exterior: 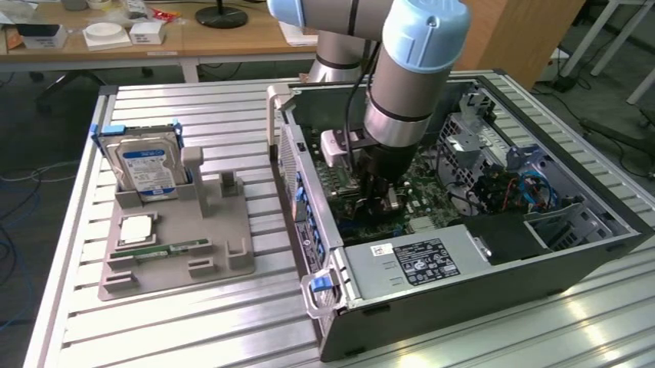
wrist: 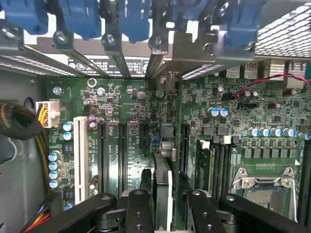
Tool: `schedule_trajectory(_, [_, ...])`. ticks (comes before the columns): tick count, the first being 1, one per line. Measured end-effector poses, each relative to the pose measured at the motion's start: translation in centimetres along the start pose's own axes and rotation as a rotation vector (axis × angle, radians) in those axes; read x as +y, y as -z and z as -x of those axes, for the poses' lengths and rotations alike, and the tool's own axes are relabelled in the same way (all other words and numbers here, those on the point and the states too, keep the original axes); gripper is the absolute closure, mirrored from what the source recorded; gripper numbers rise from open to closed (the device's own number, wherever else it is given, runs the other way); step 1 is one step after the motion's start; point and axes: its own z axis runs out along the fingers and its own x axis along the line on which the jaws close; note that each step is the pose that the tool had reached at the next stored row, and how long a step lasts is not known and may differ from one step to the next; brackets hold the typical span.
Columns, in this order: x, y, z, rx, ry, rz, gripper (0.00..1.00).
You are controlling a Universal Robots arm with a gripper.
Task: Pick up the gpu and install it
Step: 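Insert the gpu into the slot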
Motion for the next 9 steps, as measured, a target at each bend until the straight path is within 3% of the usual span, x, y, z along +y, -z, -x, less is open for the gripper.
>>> schedule_trajectory(9, [-0.05, 1.45, 0.1, 0.0, 0.0, -0.0029, 0.66])
